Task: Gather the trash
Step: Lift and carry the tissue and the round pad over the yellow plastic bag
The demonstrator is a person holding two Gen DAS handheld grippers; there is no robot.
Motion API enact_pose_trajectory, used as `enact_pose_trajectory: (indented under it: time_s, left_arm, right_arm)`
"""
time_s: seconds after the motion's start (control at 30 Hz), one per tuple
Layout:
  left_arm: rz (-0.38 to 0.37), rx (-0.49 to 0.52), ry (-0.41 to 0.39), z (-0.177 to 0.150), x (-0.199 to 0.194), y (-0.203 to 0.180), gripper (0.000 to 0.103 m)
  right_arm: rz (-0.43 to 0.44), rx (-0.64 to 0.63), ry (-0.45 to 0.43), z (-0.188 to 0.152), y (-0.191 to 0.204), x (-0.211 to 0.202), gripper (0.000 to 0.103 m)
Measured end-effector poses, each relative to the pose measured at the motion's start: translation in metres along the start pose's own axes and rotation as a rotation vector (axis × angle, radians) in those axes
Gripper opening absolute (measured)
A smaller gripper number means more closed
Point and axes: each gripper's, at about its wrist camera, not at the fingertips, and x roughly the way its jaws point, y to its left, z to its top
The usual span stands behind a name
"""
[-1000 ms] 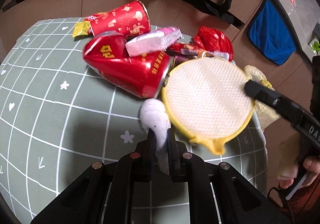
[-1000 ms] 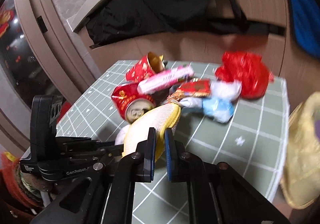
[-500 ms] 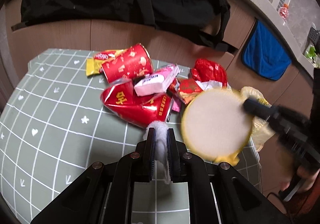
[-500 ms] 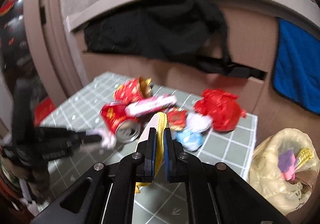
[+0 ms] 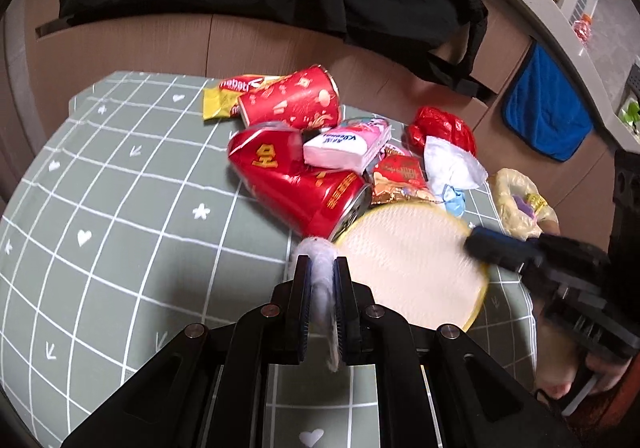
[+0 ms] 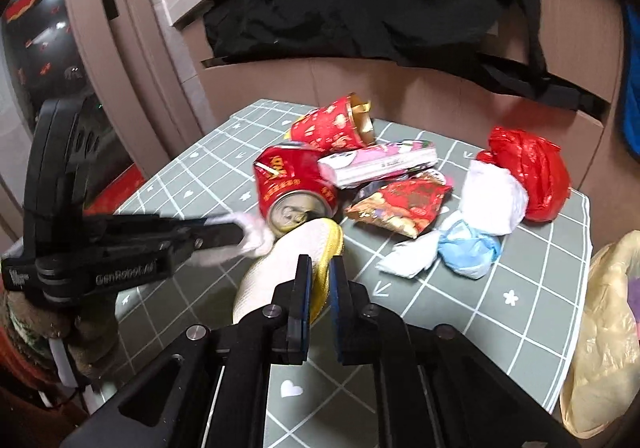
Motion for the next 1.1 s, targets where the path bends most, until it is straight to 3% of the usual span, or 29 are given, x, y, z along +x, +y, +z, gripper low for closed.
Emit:
enact_pose_trajectory:
  time_s: [0.17,0.43,0.8,1.1]
  left_arm:
    - [-0.009,0.013,-0.062,0.01,-0.012,-0.007,0.011]
    - [0.03,0.133,-0.25,0.049,-0.035,-0.063,0.011]
    - [0.08,0.205,-0.464,0.106,-0.063,-0.143,0.011]
    - [0.013,0.265,-0.545,0.13,-0.057,-0.24,0.011]
  right_arm:
    - [-0.093,0.016,-0.07,0.019,-0.019,-0.028,0.006]
    - [-0.241,-0.033,-0.197,0.044,-0.036,-0.078,0.006]
    - [-0.302,-0.074,-0.347,0.084,-0.066,-0.139,0.006]
    - [-0.375,-0.083,-0.462,0.089,-0.113,-0.212,0.006]
